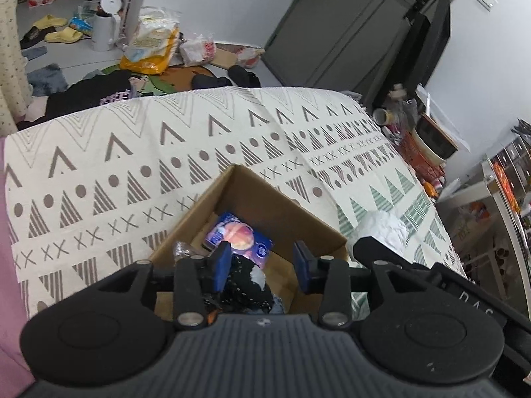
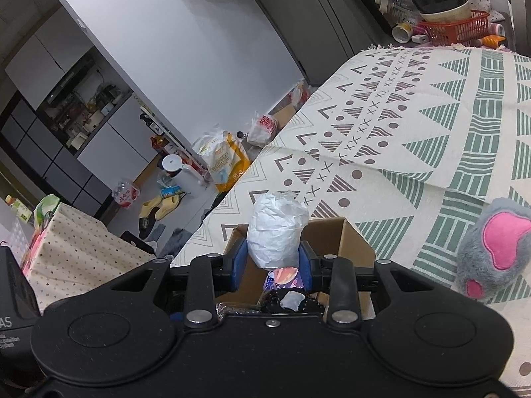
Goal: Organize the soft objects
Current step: 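Open the left tool to drop the black item into the box while the right tool drops the white item, then move both tools to the gray plush with pink patches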
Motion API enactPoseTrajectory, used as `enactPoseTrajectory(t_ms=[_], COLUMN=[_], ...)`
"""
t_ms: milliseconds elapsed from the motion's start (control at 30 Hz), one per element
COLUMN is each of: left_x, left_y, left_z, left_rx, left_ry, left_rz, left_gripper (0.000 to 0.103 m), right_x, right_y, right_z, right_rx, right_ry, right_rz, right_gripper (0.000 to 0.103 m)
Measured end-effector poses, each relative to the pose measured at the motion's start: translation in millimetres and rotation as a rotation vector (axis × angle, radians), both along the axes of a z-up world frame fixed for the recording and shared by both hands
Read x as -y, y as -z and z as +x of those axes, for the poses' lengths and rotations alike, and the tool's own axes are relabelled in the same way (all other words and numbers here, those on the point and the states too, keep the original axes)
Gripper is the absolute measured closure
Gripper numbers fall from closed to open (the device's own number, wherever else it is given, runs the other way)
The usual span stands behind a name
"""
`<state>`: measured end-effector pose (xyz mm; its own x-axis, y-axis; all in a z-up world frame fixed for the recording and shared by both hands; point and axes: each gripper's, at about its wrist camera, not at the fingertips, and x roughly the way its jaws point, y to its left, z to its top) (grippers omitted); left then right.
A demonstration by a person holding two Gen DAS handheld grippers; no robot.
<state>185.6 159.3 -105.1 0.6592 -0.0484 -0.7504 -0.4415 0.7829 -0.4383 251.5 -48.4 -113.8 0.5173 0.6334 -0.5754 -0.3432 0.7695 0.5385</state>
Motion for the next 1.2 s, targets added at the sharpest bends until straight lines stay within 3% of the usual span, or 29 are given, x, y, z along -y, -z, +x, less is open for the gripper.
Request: enactPoseTrajectory(t_ms=[133, 167, 233, 400, 600, 667, 1200], left_x=[-0.9, -0.3, 1.3, 9.4, 24.0, 30.3, 107.9], left_y=[0.6, 0.6, 0.7, 1.0, -2.5, -4.2, -13.4], left_z=[0.5, 0.8, 1.7, 4.6, 5.6, 5.5, 7.1], left_rx=[-0.004, -0.005, -0.010, -0.025, -0.021, -0.019, -0.003], left_ry=[-0.003, -0.002, 0.000, 0.014, 0.045, 0.049, 0.143], left_rz=[-0.006, -0.005, -0.001, 0.028, 0.047, 0.060, 0.190], left_gripper=[0.064, 0.064, 0.061, 0.044, 0.031, 0.028, 0.027], right_x=[-5.5, -6.4, -3.8, 14.9, 50.1, 62.8, 161.3], right_y=[5.5, 7.7, 10.5, 11.4, 8.9, 7.0, -0.2], right_z=[4.8, 6.1, 5.6, 0.1, -5.9, -8.6, -23.2], right_rx=[-0.020, -0.030, -0.038, -0.045, -0.045, -0.036, -0.003], right_ry=[-0.008, -0.009, 0.009, 0.035, 0.098, 0.121, 0.243], right_rz=[-0.011, -0.022, -0.033, -0.028, -0.033, -0.035, -0.060], right_gripper=[0.067, 0.059, 0.054, 0.053, 0.050, 0.045, 0.039])
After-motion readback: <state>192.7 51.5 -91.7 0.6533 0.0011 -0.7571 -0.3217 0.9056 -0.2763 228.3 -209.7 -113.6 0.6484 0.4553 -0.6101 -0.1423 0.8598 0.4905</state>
